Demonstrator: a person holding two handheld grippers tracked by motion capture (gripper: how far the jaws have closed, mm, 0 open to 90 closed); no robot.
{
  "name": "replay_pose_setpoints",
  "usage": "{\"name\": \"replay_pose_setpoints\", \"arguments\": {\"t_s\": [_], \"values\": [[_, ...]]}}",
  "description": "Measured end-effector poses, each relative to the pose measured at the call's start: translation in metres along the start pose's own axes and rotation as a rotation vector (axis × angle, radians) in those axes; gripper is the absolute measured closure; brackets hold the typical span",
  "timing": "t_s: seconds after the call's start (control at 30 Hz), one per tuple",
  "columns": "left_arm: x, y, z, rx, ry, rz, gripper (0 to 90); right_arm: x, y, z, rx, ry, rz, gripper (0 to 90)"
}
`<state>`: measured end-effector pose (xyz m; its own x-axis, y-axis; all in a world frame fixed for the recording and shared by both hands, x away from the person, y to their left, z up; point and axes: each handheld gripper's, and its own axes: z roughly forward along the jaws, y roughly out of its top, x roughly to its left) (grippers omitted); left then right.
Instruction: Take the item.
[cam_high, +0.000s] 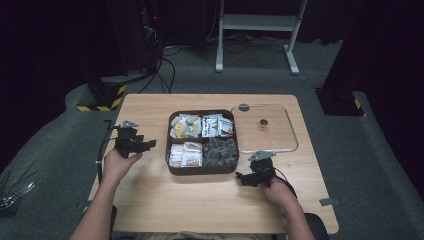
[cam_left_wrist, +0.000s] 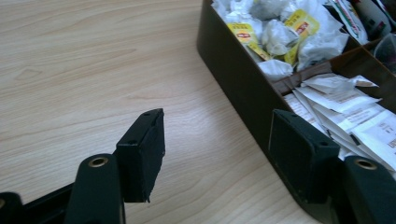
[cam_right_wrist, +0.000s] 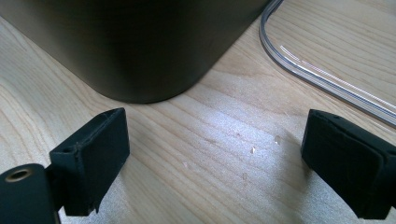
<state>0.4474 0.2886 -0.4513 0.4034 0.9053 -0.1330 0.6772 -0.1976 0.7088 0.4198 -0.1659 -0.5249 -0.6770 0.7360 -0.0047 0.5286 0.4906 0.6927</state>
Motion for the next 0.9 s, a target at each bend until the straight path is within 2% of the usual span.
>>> {"name": "replay_pose_setpoints", "arguments": {"t_s": [0.2, 0.37, 0.57, 0.9], "values": [[-0.010, 0.006, 0.003, -0.003, -0.022, 0.022, 38.0, 0.000, 0.000, 0.000, 0.001, -0.001, -0.003, 7.8], [-0.018, 0.007, 0.004, 0.004, -0.037, 0.056, 38.5, 0.000, 0.000, 0.000, 0.002, -0.002, 0.001, 7.7], [-0.027, 0.011, 0.005, -0.014, -0.067, 0.069, 39.7, 0.000, 0.000, 0.000, 0.001, -0.001, -0.001, 7.8], [-0.043, 0.018, 0.012, -0.017, -0.093, 0.139, 42.0, 0.000, 0.000, 0.000, 0.000, -0.002, -0.004, 7.8]]}}
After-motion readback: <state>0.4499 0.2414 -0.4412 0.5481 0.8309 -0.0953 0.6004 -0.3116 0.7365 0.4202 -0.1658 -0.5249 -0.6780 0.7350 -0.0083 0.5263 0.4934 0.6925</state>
